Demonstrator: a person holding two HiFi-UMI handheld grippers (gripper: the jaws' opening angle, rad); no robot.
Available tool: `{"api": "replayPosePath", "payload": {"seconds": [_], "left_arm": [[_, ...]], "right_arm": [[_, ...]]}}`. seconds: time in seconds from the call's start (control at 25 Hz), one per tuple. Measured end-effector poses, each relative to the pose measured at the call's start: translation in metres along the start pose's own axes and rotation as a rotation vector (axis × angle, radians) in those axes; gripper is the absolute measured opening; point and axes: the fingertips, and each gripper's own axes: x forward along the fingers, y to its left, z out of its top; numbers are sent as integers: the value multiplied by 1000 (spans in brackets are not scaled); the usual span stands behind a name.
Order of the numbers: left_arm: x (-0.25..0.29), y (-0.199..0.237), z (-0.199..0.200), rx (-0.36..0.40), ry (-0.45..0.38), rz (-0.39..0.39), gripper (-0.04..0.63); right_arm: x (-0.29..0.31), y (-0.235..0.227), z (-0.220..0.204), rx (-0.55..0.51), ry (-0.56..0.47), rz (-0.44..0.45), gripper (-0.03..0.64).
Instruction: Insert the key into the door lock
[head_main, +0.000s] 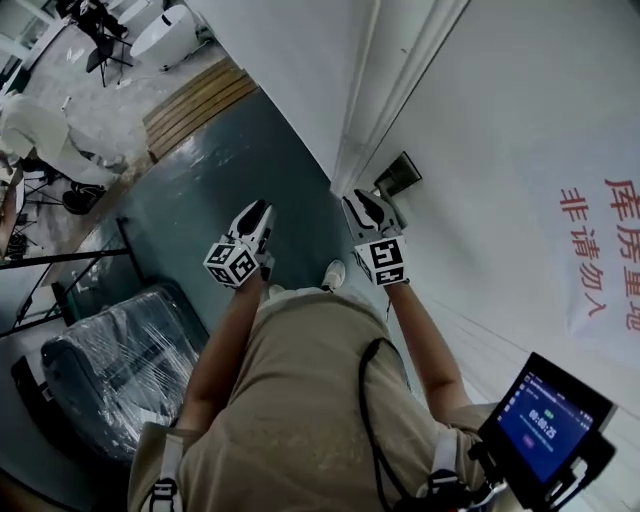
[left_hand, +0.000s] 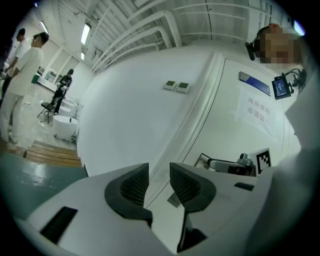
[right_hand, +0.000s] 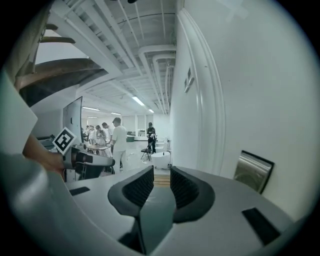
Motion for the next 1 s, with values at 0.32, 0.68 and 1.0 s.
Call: {"api": "replayPosePath", "payload": {"seconds": [0.32, 0.68, 1.0], "left_arm": [[-102, 64, 22, -19, -98, 155, 135], [-171, 97, 20, -49, -127, 210, 143], [-175, 96, 16, -50, -112, 204, 141]], "right_arm": [[37, 79, 21, -48, -21, 104, 110], [53, 142, 11, -148, 60, 130, 92], [52, 138, 11, -123, 58, 105, 87]]}}
